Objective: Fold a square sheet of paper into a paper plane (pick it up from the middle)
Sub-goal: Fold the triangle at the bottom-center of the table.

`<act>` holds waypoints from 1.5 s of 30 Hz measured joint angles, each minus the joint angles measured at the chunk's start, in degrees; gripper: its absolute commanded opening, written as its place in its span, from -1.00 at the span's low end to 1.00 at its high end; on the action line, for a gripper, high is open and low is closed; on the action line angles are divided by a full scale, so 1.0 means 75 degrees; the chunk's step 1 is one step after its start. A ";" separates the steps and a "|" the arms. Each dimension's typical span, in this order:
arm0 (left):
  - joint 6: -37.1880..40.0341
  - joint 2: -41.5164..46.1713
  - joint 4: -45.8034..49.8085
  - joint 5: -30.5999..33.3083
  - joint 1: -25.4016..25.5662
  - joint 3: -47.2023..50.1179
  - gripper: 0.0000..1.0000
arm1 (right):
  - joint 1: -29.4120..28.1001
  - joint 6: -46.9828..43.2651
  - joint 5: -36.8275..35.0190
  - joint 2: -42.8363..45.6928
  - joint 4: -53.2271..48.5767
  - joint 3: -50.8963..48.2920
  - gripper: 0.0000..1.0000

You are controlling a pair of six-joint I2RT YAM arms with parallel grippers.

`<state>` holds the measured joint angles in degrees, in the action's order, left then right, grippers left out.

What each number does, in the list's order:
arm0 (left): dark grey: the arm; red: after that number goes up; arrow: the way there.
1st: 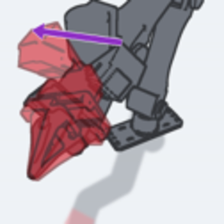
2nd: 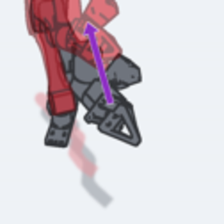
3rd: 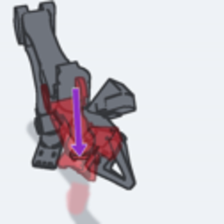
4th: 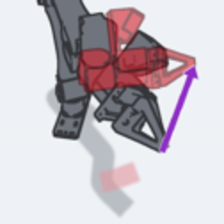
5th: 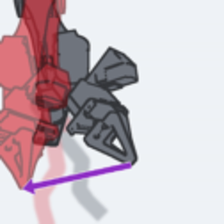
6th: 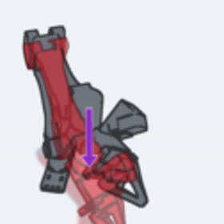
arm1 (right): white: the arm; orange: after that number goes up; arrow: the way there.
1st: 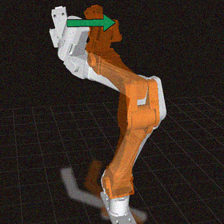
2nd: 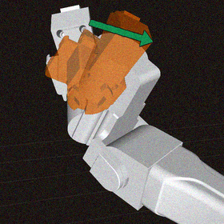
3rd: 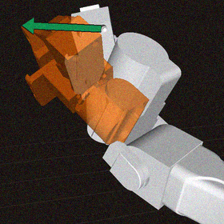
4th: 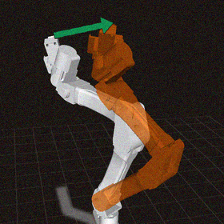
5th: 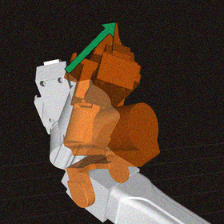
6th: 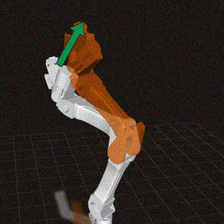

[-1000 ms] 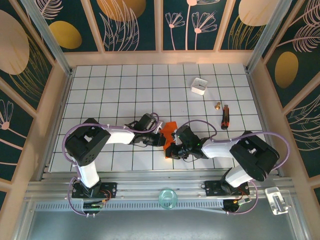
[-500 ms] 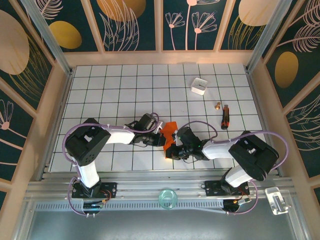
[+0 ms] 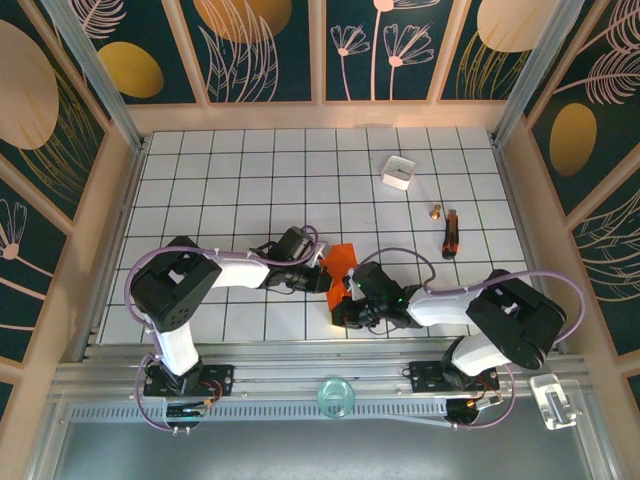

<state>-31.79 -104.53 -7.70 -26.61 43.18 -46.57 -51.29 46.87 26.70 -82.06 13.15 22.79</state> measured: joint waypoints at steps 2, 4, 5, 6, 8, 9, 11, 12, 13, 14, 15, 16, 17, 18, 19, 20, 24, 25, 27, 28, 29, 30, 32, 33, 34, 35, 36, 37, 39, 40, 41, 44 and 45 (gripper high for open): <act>0.0000 0.0000 0.0000 0.0000 0.0000 0.0000 -1.00 | 0.0224 0.0003 0.0149 0.0134 -0.0134 0.0035 -1.00; 0.0000 -0.0003 0.0000 -0.0003 0.0000 0.0000 -1.00 | 0.0501 0.0000 0.0259 0.0233 -0.0163 0.0143 -1.00; 0.0000 -0.0003 0.0000 -0.0003 0.0000 0.0000 -1.00 | 0.0618 0.0000 0.0294 0.0262 -0.0163 0.0204 -1.00; 0.0000 -0.0006 0.0000 -0.0006 0.0000 0.0000 -1.00 | 0.0734 0.0000 0.0329 0.0283 -0.0160 0.0277 -1.00; 0.0003 -0.0006 0.0000 -0.0012 0.0000 0.0000 -1.00 | 0.0930 -0.0009 0.0393 0.0286 -0.0160 0.0408 -1.00; 0.0000 -0.0006 0.0000 -0.0015 0.0000 0.0000 -1.00 | 0.1005 -0.0035 0.0405 0.0283 -0.0160 0.0463 -1.00; 0.0000 -0.0006 0.0000 -0.0017 0.0000 0.0000 -1.00 | 0.1096 -0.0082 0.0428 0.0204 -0.0160 0.0577 -1.00; 0.0000 -0.0006 -0.0003 -0.0017 0.0000 0.0000 -1.00 | 0.1122 -0.0131 0.0434 0.0117 -0.0160 0.0653 -1.00; 0.0000 -0.0006 -0.0003 -0.0017 0.0000 0.0000 -1.00 | 0.1134 -0.0169 0.0443 0.0015 -0.0160 0.0720 -1.00; 0.0000 -0.0006 0.0000 -0.0017 0.0000 0.0000 -1.00 | 0.1137 -0.0213 0.0452 -0.0096 -0.0160 0.0790 -1.00; 0.0000 -0.0006 0.0000 -0.0017 0.0000 -0.0003 -1.00 | 0.1142 -0.0242 0.0455 -0.0221 -0.0160 0.0851 -1.00; 0.0000 -0.0006 0.0000 -0.0017 0.0000 -0.0003 -1.00 | 0.1142 -0.0268 0.0452 -0.0338 -0.0160 0.0903 -1.00; 0.0000 -0.0006 0.0000 -0.0017 0.0000 -0.0003 -1.00 | 0.1151 -0.0297 0.0452 -0.0428 -0.0149 0.0924 -1.00; 0.0000 -0.0006 0.0003 -0.0017 0.0000 -0.0009 -1.00 | 0.1160 -0.0338 0.0452 -0.0530 -0.0152 0.0941 -1.00; 0.0000 -0.0009 0.0006 -0.0017 0.0000 -0.0009 -1.00 | 0.1174 -0.0370 0.0452 -0.0621 -0.0152 0.0941 -1.00; 0.0000 -0.0012 0.0006 -0.0017 0.0000 -0.0009 -1.00 | 0.1186 -0.0399 0.0452 -0.0688 -0.0154 0.0941 -1.00; 0.0000 -0.0015 0.0012 -0.0017 0.0000 -0.0017 -1.00 | 0.1198 -0.0411 0.0452 -0.0868 -0.0087 0.0880 -1.00; 0.0000 -0.0015 0.0012 -0.0017 0.0000 -0.0017 -1.00 | 0.1198 -0.0414 0.0452 -0.0886 -0.0032 0.0810 -1.00; 0.0000 -0.0015 0.0026 -0.0017 0.0000 -0.0023 -1.00 | 0.1189 -0.0411 0.0452 -0.0912 0.0064 0.0670 -1.00; 0.0000 -0.0020 0.0032 -0.0017 0.0000 -0.0032 -1.00 | 0.1183 -0.0408 0.0455 -0.0909 0.0192 0.0603 -1.00; 0.0000 -0.0023 0.0041 -0.0017 0.0000 -0.0038 -1.00 | 0.1174 -0.0405 0.0452 -0.0909 0.0286 0.0562 -1.00; 0.0000 -0.0023 0.0041 -0.0017 0.0000 -0.0038 -1.00 | 0.1169 -0.0405 0.0452 -0.0909 0.0356 0.0525 -1.00; 0.0000 -0.0029 0.0041 -0.0017 0.0000 -0.0041 -1.00 | 0.1125 -0.0405 0.0414 -0.0877 0.0498 0.0443 -1.00; 0.0000 -0.0029 0.0041 -0.0017 0.0000 -0.0041 -1.00 | 0.1099 -0.0405 0.0382 -0.0866 0.0542 0.0423 -1.00; 0.0000 -0.0035 0.0044 -0.0020 0.0000 -0.0044 -1.00 | 0.1055 -0.0405 0.0341 -0.0854 0.0580 0.0402 -1.00; 0.0000 -0.0035 0.0041 -0.0020 0.0000 -0.0044 -1.00 | 0.1020 -0.0405 0.0294 -0.0842 0.0603 0.0393 -1.00; 0.0000 -0.0035 0.0044 -0.0020 0.0000 -0.0044 -1.00 | 0.0970 -0.0408 0.0227 -0.0825 0.0603 0.0391 -1.00; 0.0000 -0.0035 0.0041 -0.0020 0.0000 -0.0044 -1.00 | 0.0921 -0.0405 0.0178 -0.0813 0.0603 0.0391 -1.00; 0.0000 -0.0035 0.0041 -0.0020 0.0000 -0.0044 -1.00 | 0.0831 -0.0408 0.0082 -0.0769 0.0580 0.0388 -1.00; 0.0000 -0.0035 0.0041 -0.0020 0.0000 -0.0044 -1.00 | 0.0772 -0.0405 0.0032 -0.0734 0.0527 0.0388 -1.00; 0.0000 -0.0035 0.0041 -0.0020 0.0000 -0.0044 -1.00 | 0.0729 -0.0408 -0.0009 -0.0702 0.0475 0.0388 -1.00; 0.0000 -0.0035 0.0041 -0.0020 0.0000 -0.0044 -1.00 | 0.0551 -0.0408 -0.0140 -0.0600 0.0303 0.0388 -1.00; 0.0000 -0.0035 0.0041 -0.0020 0.0000 -0.0044 -1.00 | 0.0487 -0.0405 -0.0178 -0.0574 0.0248 0.0391 -1.00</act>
<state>-31.79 -104.79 -7.40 -26.76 43.18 -46.89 -47.64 43.83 25.36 -86.37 15.00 25.71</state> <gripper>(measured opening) 0.061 0.045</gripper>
